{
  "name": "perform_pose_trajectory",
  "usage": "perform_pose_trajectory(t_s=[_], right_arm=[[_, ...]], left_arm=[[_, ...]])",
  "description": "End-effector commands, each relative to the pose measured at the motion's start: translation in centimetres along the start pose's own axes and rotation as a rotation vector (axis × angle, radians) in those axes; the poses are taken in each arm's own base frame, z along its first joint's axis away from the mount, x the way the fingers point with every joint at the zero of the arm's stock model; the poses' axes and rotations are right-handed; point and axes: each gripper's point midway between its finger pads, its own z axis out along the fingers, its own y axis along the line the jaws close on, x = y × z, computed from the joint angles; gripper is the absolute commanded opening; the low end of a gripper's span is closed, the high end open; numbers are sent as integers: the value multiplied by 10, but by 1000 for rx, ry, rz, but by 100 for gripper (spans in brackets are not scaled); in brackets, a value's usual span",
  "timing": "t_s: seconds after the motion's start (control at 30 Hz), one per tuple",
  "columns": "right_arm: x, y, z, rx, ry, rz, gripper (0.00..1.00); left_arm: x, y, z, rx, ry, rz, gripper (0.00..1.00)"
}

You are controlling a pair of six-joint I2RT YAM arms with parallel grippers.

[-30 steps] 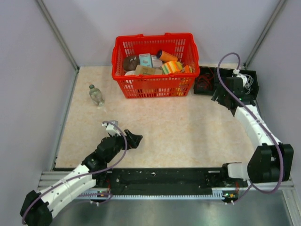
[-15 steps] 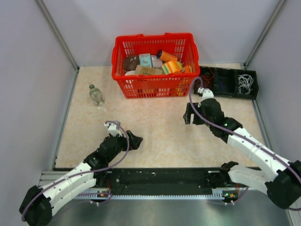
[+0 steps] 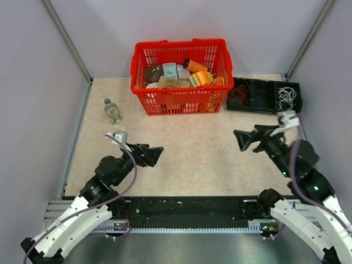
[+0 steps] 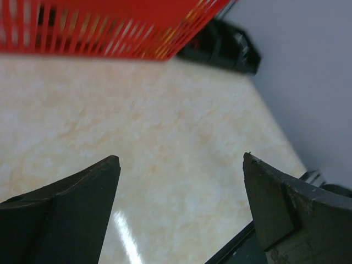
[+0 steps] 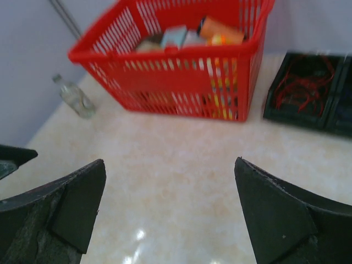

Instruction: Untangle the cables

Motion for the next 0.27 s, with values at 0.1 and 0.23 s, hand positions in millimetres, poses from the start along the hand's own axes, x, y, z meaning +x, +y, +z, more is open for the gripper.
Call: perform_pose_trajectory(t_s=[0.1,0.23], right_arm=[[-93,-6,-86,23,-350,113,99],[-91,0,-96,-19,-336,35,99]], left_arm=[[-145,-94,-60,195,-293,153,97],[-179,-121,-85,265,-355,143,98]])
